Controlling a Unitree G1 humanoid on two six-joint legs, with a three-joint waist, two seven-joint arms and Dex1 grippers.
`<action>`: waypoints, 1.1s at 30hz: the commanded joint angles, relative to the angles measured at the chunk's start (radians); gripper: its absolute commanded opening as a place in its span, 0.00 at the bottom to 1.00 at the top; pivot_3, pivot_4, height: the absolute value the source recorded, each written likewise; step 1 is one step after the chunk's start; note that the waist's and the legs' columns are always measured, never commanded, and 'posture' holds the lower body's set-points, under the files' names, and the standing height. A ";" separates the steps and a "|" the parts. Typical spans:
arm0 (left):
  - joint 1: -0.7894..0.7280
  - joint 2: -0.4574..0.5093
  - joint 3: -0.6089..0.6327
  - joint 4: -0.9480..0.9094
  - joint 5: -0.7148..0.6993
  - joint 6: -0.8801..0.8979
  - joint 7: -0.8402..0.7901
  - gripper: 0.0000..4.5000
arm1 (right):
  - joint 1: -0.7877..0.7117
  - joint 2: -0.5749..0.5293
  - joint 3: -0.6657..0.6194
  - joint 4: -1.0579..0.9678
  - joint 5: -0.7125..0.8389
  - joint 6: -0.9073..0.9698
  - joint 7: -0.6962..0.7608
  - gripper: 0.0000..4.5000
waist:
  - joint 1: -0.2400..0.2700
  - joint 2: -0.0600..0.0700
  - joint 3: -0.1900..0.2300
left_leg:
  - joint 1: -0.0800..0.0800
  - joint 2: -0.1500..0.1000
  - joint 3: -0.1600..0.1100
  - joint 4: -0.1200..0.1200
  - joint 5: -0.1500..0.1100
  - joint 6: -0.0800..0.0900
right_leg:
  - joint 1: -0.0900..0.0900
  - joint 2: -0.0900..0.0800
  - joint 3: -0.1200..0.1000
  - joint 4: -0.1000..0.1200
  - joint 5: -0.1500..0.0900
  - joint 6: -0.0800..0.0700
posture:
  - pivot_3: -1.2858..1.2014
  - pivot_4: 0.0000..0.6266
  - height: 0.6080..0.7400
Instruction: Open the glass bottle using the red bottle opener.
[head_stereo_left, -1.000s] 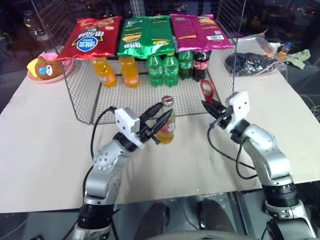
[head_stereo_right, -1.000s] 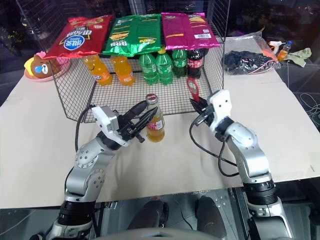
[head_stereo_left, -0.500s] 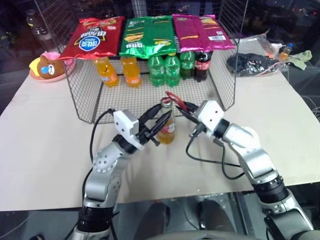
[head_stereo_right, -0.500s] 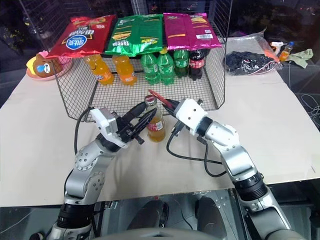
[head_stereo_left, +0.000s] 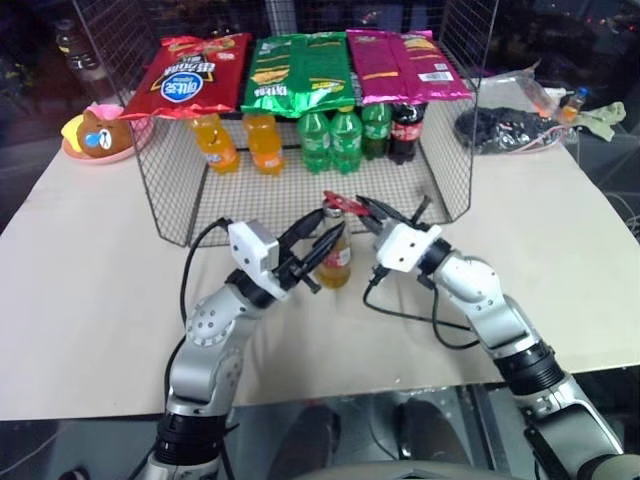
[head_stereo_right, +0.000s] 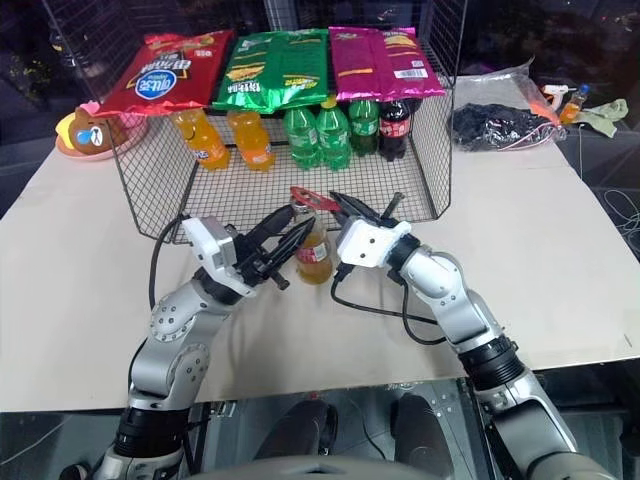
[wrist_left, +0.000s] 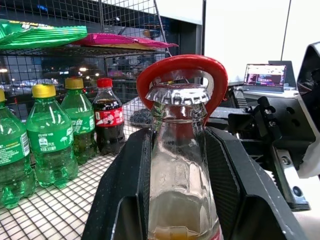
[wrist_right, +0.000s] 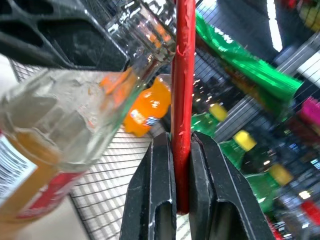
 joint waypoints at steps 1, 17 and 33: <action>0.010 0.003 -0.023 0.028 0.009 0.038 0.005 0.30 | -0.026 -0.014 0.041 0.016 -0.086 -0.099 -0.023 0.02 | 0.001 0.000 0.000 | 0.000 0.000 0.000 0.000 0.000 0.000 | 0.000 0.000 0.000 0.000 0.000 0.000 | 0.52 0.24 1.00; -0.006 -0.007 -0.030 0.049 0.012 0.050 0.004 0.30 | -0.099 -0.062 0.078 0.222 -0.274 -0.316 -0.149 0.02 | 0.012 0.001 -0.001 | 0.020 0.000 0.002 -0.004 0.000 0.000 | 0.018 0.001 0.001 -0.002 0.000 0.000 | 0.52 0.24 1.00; -0.020 -0.016 -0.037 0.079 0.019 0.039 -0.003 0.30 | -0.253 -0.148 0.027 0.296 -0.298 -0.384 -0.177 0.02 | 0.013 0.001 -0.001 | 0.020 0.000 0.001 -0.004 0.000 0.000 | 0.018 0.000 0.001 -0.002 0.000 0.000 | 0.52 0.24 1.00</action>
